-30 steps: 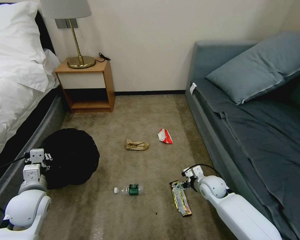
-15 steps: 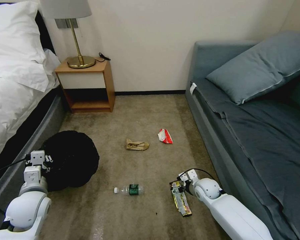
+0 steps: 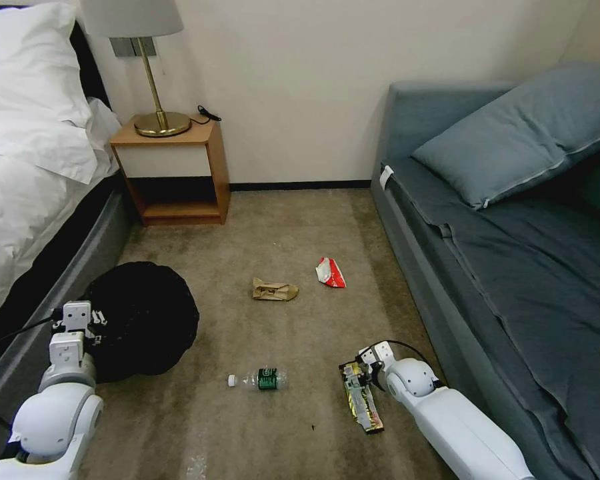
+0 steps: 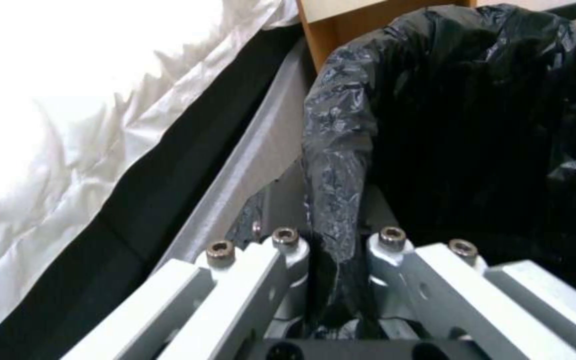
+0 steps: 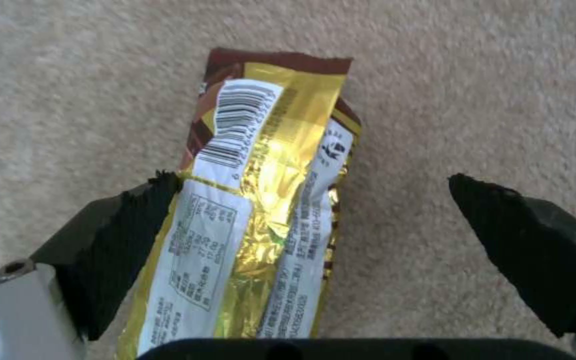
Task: Pick up the trash bin, then pick up the garbage on the floor and place it into the trash bin.
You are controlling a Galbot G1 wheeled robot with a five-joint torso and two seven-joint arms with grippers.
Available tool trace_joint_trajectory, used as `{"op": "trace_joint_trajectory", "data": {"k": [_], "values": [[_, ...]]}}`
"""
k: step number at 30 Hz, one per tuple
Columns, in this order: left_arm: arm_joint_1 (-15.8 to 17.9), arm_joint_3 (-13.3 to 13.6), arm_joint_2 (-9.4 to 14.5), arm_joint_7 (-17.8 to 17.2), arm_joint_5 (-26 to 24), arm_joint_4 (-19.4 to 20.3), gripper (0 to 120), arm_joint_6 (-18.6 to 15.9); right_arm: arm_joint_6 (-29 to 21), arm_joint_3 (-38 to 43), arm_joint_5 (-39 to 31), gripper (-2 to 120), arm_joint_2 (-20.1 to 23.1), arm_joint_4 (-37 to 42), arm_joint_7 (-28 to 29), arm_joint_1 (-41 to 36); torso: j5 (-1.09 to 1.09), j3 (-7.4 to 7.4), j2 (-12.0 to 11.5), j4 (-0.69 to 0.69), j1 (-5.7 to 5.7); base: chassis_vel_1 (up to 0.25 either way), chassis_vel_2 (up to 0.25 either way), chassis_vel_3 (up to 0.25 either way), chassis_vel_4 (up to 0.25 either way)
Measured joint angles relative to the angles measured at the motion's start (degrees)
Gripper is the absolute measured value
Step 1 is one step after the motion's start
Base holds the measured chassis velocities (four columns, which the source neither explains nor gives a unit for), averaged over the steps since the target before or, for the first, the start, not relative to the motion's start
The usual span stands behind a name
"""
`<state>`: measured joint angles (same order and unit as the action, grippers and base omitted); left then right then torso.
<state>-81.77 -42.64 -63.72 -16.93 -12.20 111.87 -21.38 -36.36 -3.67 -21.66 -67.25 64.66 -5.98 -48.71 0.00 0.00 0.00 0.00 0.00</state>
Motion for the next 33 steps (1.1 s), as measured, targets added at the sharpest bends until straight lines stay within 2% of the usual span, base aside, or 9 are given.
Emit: {"op": "trace_joint_trajectory", "data": {"k": [11,14,16,17,19,20,23,30,33], "values": [[0.23,0.69,0.1,-0.08,0.12,-0.07,5,0.0,0.51,0.75,0.47,100,-0.62,-1.69,-0.28,-0.02,0.0,0.0,0.0,0.0,0.0,0.0,0.0,0.0,0.0],[0.28,0.8,0.12,-0.12,0.15,-0.1,5,0.01,0.64,0.84,0.53,95,-0.68,-1.88,-0.47,-0.11,0.0,0.0,0.0,0.0,0.0,0.0,0.0,0.0,0.0],[0.29,0.9,0.13,-0.13,0.21,-0.12,5,0.0,0.85,0.91,0.53,85,-0.76,-1.98,-0.86,-0.1,-0.01,0.0,0.0,0.0,-0.01,0.0,0.0,0.0,0.0],[0.29,0.9,0.13,-0.13,0.21,-0.12,5,0.0,0.85,0.91,0.53,85,-0.76,-1.98,-0.86,-0.1,-0.01,0.0,0.0,0.0,-0.01,0.0,0.0,0.0,0.0],[0.3,0.91,0.2,-0.14,0.23,-0.13,5,0.01,0.94,0.92,0.56,74,-0.92,-2.09,-1.08,0.06,-0.01,-0.01,0.02,0.0,-0.01,0.0,0.0,0.0,0.0],[0.3,0.91,0.2,-0.14,0.23,-0.13,5,0.01,0.94,0.92,0.56,74,-0.92,-2.09,-1.08,0.06,-0.01,-0.01,0.02,0.0,-0.01,0.0,0.0,0.0,0.0],[0.21,0.82,0.29,-0.15,0.23,-0.13,5,0.0,0.99,0.8,0.56,58,-0.95,-1.97,-1.15,0.25,0.0,-0.01,0.02,0.01,0.0,0.0,0.0,0.0,0.0],[0.14,0.57,0.38,-0.16,0.14,-0.08,5,0.01,0.81,0.79,0.46,39,-0.42,-1.36,-1.12,0.37,0.02,0.0,0.01,0.01,0.0,0.0,0.0,0.0,0.0],[0.05,0.51,0.44,-0.15,0.07,-0.04,5,0.06,0.4,0.97,0.37,20,0.44,-0.08,-1.04,0.14,0.0,0.0,0.01,0.0,0.0,0.0,0.0,0.0,0.0]]}}
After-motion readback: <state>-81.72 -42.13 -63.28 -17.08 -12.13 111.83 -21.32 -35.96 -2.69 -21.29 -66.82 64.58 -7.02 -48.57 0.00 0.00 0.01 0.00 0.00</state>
